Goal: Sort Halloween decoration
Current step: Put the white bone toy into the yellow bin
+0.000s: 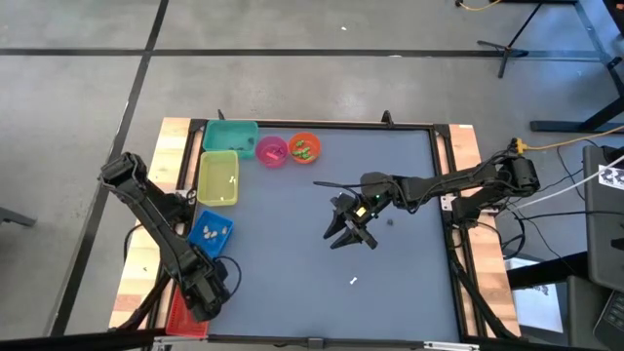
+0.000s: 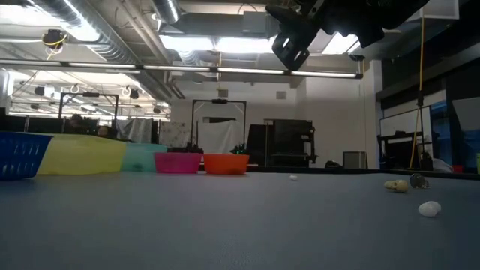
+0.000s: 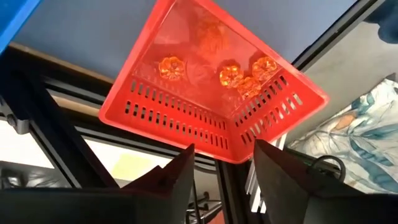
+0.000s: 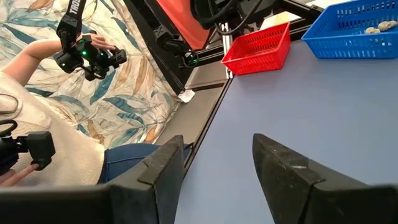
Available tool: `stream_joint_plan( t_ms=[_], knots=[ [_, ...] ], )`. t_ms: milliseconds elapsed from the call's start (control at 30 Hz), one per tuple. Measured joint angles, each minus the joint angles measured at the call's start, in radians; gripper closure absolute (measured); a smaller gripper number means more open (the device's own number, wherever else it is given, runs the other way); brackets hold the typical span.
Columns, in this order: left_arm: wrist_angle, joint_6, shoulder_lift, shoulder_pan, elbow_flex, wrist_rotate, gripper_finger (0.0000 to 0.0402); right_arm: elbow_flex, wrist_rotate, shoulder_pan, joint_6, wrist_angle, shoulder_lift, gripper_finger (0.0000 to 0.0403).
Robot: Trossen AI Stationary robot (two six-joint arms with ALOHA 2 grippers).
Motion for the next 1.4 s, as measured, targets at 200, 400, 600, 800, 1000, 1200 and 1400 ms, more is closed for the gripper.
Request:
stream_joint_plan(
  t_ms=[200, 400, 600, 800, 1000, 1200, 1400],
  knots=[
    [0.000, -0.018, 0.000, 0.001, 0.000, -0.009, 0.0232, 0.000, -0.034, 0.001, 0.000, 0.000, 0.000, 0.0214],
    [0.012, -0.054, 0.000, 0.001, 0.000, -0.114, 0.0226, 0.000, -0.034, 0.001, 0.000, -0.002, 0.000, 0.0214],
    [0.108, -0.040, 0.000, 0.009, 0.000, -0.264, 0.0226, 0.000, -0.024, 0.001, 0.000, -0.002, 0.000, 0.0214],
    [0.263, 0.034, 0.000, 0.036, 0.000, -0.422, 0.0226, 0.000, -0.008, 0.000, 0.000, -0.036, -0.026, 0.0214],
    [0.373, 0.186, 0.000, 0.087, 0.000, -0.655, 0.0226, 0.000, 0.093, 0.000, -0.028, -0.167, -0.092, 0.0214],
    [0.413, 0.365, 0.000, 0.162, 0.000, -0.799, 0.0226, 0.000, 0.079, 0.001, -0.021, -0.324, -0.123, 0.0214],
    [0.424, 0.501, 0.000, 0.245, 0.000, -0.821, 0.0226, 0.000, 0.074, 0.038, 0.047, -0.424, -0.122, 0.0214]
  ],
)
